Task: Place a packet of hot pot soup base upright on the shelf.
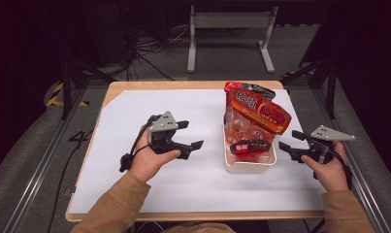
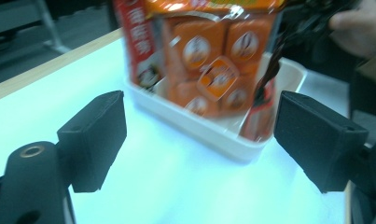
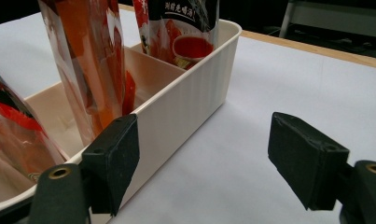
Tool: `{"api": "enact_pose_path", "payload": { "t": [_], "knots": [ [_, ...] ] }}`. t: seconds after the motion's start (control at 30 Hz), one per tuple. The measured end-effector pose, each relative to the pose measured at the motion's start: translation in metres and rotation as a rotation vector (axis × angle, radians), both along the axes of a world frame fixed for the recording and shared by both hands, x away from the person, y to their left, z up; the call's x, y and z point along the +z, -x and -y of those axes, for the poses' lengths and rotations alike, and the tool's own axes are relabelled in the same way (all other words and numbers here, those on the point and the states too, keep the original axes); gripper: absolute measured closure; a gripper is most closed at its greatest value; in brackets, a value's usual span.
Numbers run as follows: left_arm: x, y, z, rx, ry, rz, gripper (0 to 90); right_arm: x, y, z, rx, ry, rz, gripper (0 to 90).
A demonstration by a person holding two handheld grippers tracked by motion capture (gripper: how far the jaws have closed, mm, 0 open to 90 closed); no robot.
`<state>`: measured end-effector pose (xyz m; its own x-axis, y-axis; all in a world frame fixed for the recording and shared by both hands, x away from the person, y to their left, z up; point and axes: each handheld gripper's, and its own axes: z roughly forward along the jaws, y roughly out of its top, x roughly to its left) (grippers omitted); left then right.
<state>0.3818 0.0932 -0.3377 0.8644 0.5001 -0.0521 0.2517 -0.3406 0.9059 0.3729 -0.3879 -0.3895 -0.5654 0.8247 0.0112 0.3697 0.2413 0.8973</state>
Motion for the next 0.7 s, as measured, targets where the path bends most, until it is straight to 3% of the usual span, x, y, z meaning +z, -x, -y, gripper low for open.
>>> {"api": "enact_pose_path", "payload": {
  "t": [0.23,0.53,0.7],
  "knots": [
    [-0.024,0.008,-0.046,0.100,0.013,-0.029,17.2,-0.007,0.001,0.000,0.004,0.003,0.005,24.1],
    [-0.051,0.025,-0.080,0.199,0.003,-0.049,13.5,-0.016,-0.001,-0.008,0.026,0.040,-0.011,22.7],
    [-0.059,0.026,-0.098,0.238,0.037,-0.056,11.2,-0.017,-0.001,-0.009,0.028,0.042,-0.001,22.3]
  ]
}}
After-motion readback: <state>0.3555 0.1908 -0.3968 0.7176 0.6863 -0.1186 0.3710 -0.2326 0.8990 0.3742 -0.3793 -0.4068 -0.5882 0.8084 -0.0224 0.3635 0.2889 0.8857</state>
